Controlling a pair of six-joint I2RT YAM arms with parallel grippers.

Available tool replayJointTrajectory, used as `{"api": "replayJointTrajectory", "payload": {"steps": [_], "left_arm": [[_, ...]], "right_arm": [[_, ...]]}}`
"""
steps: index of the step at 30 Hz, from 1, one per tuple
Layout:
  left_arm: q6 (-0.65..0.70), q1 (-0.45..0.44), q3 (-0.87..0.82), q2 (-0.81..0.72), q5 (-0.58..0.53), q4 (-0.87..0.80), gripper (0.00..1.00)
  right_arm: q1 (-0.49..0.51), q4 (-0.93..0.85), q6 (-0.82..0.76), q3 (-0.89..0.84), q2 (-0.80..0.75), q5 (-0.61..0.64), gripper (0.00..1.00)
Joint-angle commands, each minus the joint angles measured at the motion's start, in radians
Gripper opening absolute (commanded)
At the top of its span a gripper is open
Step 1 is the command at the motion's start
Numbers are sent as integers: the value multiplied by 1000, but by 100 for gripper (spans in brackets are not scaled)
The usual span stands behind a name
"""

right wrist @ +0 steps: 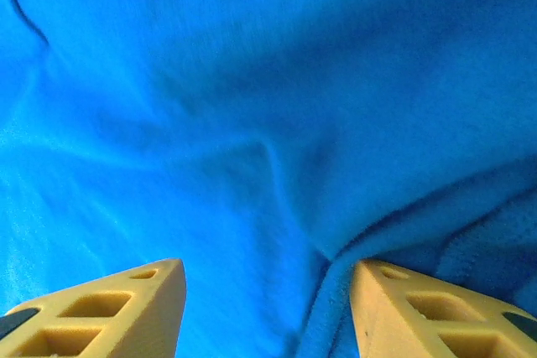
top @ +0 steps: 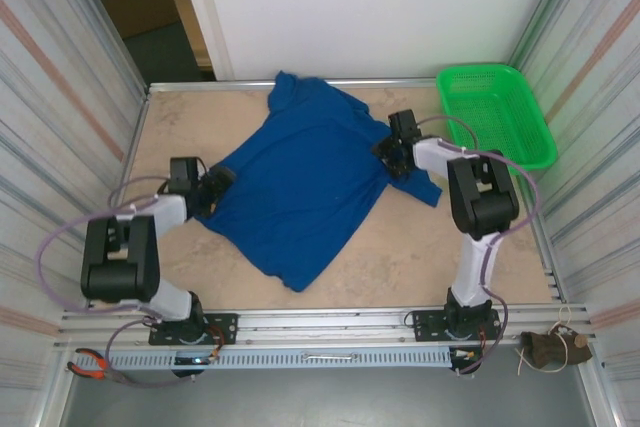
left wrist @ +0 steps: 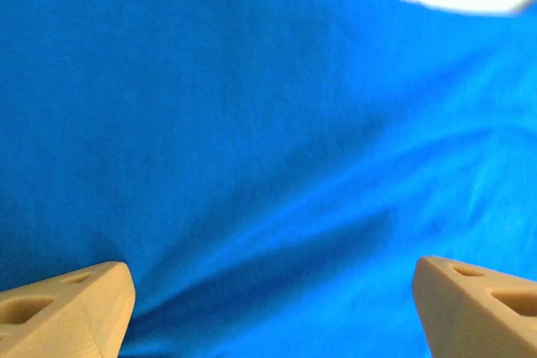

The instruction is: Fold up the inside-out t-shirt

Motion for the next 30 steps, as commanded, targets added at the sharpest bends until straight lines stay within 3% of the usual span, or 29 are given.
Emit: {"api": "replayJointTrajectory", "payload": {"steps": [1,5,7,9,11,16,23,26,30], "left_arm": [[-161,-164,-163,-121,-88,-121,87],[-94,-407,-95,-328,-268,-290,88],[13,-446,-13,-389,-334,-327,88],[101,-423,67,-370,-353,-298,89],[171,-367,173,-273,-305,-253,89],[388,-288,601,169,-171,-217,89],[591,-279,1299,739,-99,-478,90],[593,-267,1424,859,-101,-518,90],[508,-230,1388,897,-66,-484,90]], "right_arm": [[-21,-145,-80,185,149,-85,52],[-48,-145,-199,307,162,-145,51],[-52,-129,-248,273,70,-148,52],[-51,-117,-274,219,-25,-144,53],[-38,-108,-277,155,-105,-148,54],[53,25,-198,-74,-256,-155,55],[232,130,-100,-210,-242,-80,54],[257,182,-45,-244,-196,-82,54],[262,199,-16,-250,-133,-87,54]]}}
